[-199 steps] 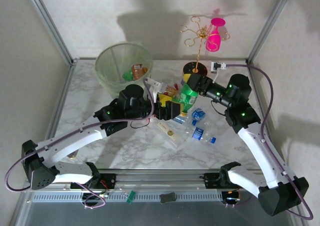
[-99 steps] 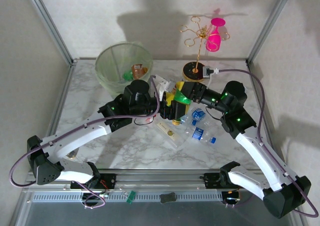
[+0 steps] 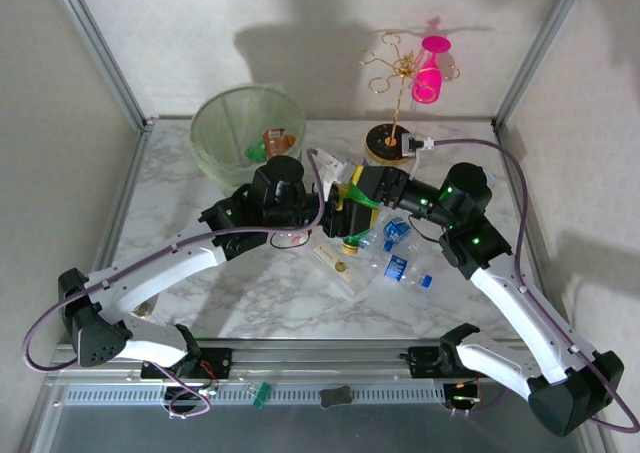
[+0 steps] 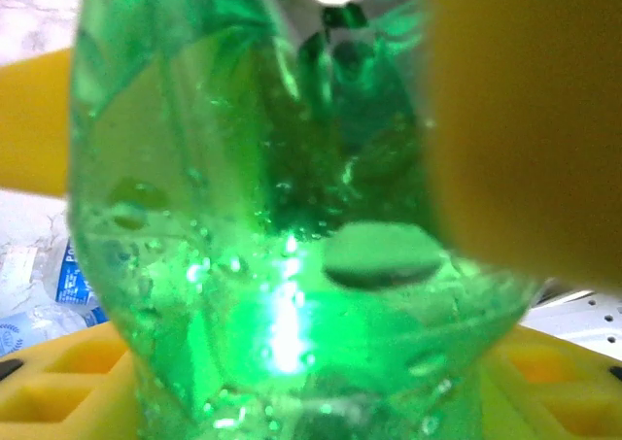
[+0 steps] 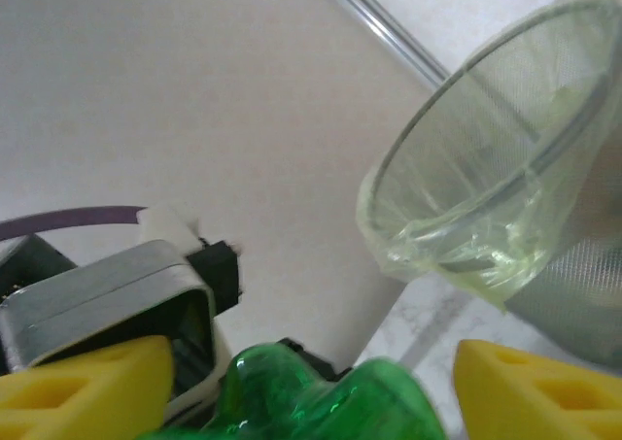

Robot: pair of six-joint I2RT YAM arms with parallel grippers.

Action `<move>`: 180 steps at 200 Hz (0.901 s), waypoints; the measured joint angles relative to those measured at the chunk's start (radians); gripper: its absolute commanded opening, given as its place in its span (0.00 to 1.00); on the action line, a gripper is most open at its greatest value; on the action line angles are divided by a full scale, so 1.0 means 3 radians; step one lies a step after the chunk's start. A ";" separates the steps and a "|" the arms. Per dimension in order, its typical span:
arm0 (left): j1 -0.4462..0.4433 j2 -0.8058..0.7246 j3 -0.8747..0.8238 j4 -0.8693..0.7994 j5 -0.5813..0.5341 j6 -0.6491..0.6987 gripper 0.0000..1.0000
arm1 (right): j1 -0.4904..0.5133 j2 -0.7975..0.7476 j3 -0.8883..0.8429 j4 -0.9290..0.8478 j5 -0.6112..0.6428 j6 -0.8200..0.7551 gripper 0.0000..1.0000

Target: Put the plastic bottles in the bin

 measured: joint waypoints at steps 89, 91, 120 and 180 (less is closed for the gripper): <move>0.0395 -0.0009 0.0258 -0.0261 -0.0478 0.0004 0.40 | 0.0009 -0.0217 0.0581 -0.1068 0.1152 -0.0729 0.99; 0.0432 -0.0013 0.0262 -0.0262 -0.0501 -0.0003 0.39 | 0.0009 -0.0233 0.0582 -0.1083 0.1179 -0.0744 0.99; 0.0931 -0.0050 0.0340 -0.0306 -0.0763 -0.0024 0.24 | 0.0008 -0.0348 0.0587 -0.1258 0.1446 -0.0903 0.99; 0.1799 0.0094 0.0533 -0.0186 -0.0757 -0.0264 0.00 | 0.0008 -0.0350 0.0584 -0.1385 0.1635 -0.1053 0.99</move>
